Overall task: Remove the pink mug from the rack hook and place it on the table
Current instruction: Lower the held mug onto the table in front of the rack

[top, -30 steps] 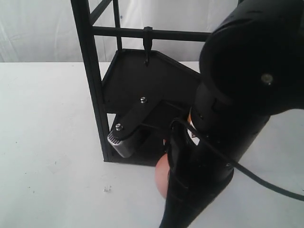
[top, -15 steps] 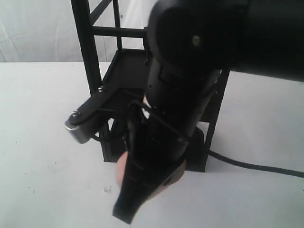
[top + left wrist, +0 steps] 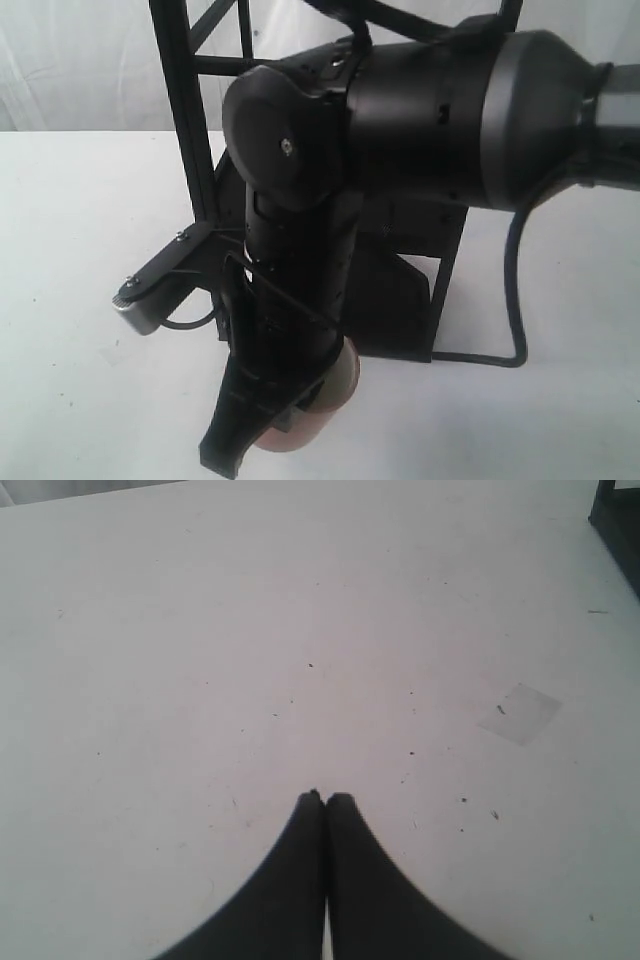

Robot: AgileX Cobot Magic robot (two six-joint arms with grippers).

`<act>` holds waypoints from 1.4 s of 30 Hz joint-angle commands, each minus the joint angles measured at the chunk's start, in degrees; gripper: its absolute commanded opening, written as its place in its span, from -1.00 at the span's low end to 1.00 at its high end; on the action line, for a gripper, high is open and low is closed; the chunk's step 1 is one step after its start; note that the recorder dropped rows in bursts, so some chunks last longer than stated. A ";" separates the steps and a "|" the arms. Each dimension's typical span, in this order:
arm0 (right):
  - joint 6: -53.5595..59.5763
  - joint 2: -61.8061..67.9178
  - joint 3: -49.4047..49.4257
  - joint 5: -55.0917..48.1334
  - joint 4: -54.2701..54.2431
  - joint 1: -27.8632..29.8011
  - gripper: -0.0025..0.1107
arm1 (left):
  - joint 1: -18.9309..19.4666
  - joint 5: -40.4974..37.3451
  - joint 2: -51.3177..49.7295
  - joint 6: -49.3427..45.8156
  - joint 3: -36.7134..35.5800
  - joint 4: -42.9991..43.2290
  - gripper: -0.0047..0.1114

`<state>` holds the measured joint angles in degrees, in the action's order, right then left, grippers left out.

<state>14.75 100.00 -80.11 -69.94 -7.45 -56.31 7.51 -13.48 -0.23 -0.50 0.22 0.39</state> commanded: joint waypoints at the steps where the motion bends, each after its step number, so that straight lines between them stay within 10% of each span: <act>1: 0.19 1.12 -0.44 2.45 -0.47 0.36 -0.96 | -0.19 0.11 0.23 0.50 -0.22 -0.07 -0.92; 42: -9.78 6.71 -0.44 9.50 6.44 0.36 -0.96 | -0.19 0.11 0.23 0.50 -0.22 -0.07 -0.92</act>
<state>4.52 106.83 -80.11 -62.17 -1.38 -56.31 7.51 -13.48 -0.23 -0.50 0.22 0.39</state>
